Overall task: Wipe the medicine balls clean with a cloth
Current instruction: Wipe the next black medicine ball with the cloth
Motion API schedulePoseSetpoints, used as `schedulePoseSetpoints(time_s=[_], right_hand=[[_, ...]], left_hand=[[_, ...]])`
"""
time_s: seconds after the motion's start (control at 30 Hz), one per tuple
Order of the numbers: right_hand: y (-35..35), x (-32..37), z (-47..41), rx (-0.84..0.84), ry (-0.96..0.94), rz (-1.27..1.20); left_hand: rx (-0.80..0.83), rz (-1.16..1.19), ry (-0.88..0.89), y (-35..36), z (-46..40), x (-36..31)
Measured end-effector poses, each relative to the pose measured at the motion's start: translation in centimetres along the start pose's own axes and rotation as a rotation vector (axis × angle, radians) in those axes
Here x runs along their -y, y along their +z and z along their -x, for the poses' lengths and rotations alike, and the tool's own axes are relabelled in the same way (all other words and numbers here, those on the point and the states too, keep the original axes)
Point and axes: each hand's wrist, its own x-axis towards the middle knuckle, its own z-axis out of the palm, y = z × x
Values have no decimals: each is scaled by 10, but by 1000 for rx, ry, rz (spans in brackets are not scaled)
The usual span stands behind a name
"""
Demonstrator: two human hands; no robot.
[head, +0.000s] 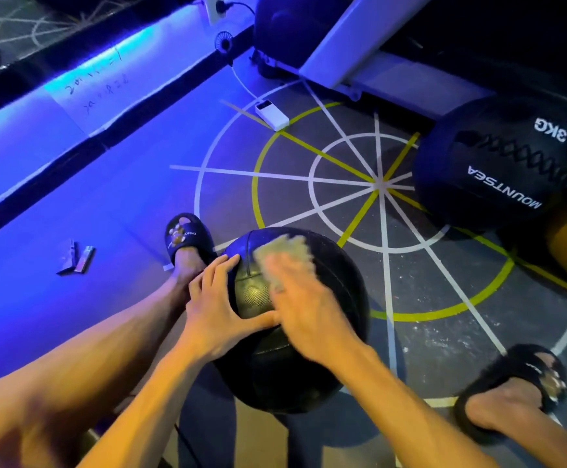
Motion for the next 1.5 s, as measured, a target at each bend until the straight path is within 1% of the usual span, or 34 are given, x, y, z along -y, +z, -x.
schedulePoseSetpoints(time_s=[0.03, 0.07, 0.1, 0.13, 0.17, 0.23, 0.27, 0.3, 0.33, 0.43, 0.47, 0.5, 0.53, 0.6, 0.63, 0.67, 0.7, 0.73, 0.77, 0.8, 0.83, 0.87, 0.9, 1.0, 1.03, 1.07, 1.17, 1.23, 1.27, 1.3, 1.37, 1.43, 1.5], right_hand=[[5, 1, -2, 79, -148, 102], [7, -9, -5, 98, -250, 161], [4, -21, -10, 72, -283, 174], [-1, -35, -16, 43, -231, 164], [-8, -48, -25, 25, -114, 134], [-26, -67, -43, 1, 222, 33], [-31, -68, -49, -20, 314, 7], [-32, -63, -48, -25, 315, 11], [-28, -52, -42, -16, 237, 55], [-11, -16, -10, 158, -219, 151], [-9, -20, -8, 196, -299, 155], [-12, -30, -13, 206, -297, 141], [-16, -45, -22, 197, -217, 117], [-31, -70, -45, 110, 117, 91], [-36, -73, -52, 83, 250, 113], [-36, -66, -52, 71, 284, 146], [-31, -52, -47, 78, 211, 169], [-26, -31, -40, 116, 68, 167], [-25, -11, -30, 172, -107, 162], [-25, -1, -24, 241, -240, 148], [-28, -1, -25, 299, -311, 129], [-31, -8, -32, 304, -326, 109], [-34, -22, -42, 290, -279, 105], [-45, -65, -77, 215, 137, 168], [-44, -65, -82, 212, 186, 195], [-37, -55, -83, 231, 132, 232], [-17, -3, -69, 345, -171, 253], [-18, 2, -68, 378, -306, 261], [-25, -4, -72, 365, -276, 251], [-30, -21, -79, 339, -172, 243], [-46, -62, -84, 296, 124, 202], [-53, -97, -64, 222, 372, 31], [-52, -119, -31, 121, 492, -155]], left_hand=[[-3, 7, 1, 1, 3, 2], [-7, 13, -2, 1, 6, 3], [-10, 20, 0, 0, 8, 3], [-17, 30, 4, 1, 9, 2], [-28, 29, 6, 2, 10, -1], [-27, -2, 2, 6, 14, -7], [-31, -15, 1, 9, 17, -8], [-36, -22, 10, 11, 21, -10], [-38, -17, 24, 13, 23, -10], [-68, 61, 20, 8, 23, -3], [-79, 108, 26, 5, 21, 1], [-93, 159, 40, 3, 20, 7], [-106, 200, 59, 2, 19, 11], [-98, 236, 98, 1, 18, 16], [-79, 255, 104, 2, 20, 14], [-62, 273, 109, 3, 22, 11], [-54, 280, 121, 4, 23, 7], [-51, 272, 133, 5, 23, 5], [-49, 259, 134, 7, 24, 3], [-44, 250, 125, 7, 25, 2], [-36, 249, 121, 7, 26, 2], [-31, 251, 126, 6, 27, 3], [-29, 250, 132, 5, 28, 3], [-29, 252, 137, 4, 30, 4], [-33, 257, 140, 4, 30, 4], [-34, 263, 147, 5, 30, 4], [-31, 271, 151, 6, 30, 4], [-16, 259, 154, 6, 30, 7], [-12, 256, 153, 6, 30, 9], [-9, 257, 154, 5, 31, 10], [-17, 253, 165, 3, 32, 14], [-21, 242, 173, 1, 29, 21], [-24, 268, 178, -6, 21, 28]])
